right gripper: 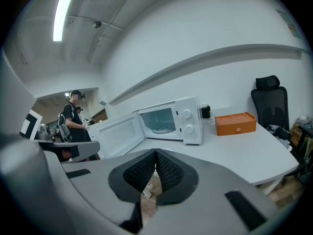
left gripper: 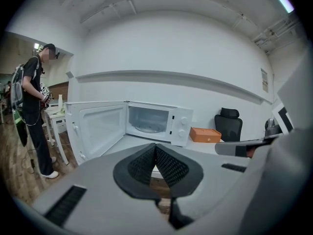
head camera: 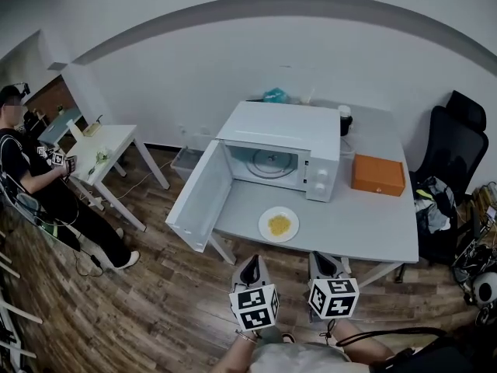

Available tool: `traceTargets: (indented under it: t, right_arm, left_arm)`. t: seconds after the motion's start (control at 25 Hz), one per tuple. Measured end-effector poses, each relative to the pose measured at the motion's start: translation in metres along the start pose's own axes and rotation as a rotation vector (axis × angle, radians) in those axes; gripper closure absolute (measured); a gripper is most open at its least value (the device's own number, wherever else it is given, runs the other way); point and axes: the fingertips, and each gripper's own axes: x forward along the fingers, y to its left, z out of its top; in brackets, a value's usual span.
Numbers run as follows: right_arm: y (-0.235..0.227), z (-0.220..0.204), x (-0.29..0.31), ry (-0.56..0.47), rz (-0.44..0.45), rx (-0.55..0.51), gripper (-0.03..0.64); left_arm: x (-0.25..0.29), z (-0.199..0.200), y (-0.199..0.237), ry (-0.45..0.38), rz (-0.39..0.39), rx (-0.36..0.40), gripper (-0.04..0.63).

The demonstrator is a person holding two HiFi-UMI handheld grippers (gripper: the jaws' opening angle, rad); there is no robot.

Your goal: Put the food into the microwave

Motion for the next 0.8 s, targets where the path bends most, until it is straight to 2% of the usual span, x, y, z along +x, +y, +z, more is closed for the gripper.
traceTargets:
  t: [0.36, 0.8]
  right_arm:
    - [-0.003, 0.006, 0.047, 0.026, -0.018, 0.005, 0.6]
    - [0.002, 0.051, 0.128, 0.001, -0.05, 0.01, 0.6]
  left_arm:
    - [0.042, 0.005, 0.023, 0.011, -0.003, -0.003, 0.6]
    - [0.119, 0.054, 0.06, -0.01, -0.04, 0.017, 0.6]
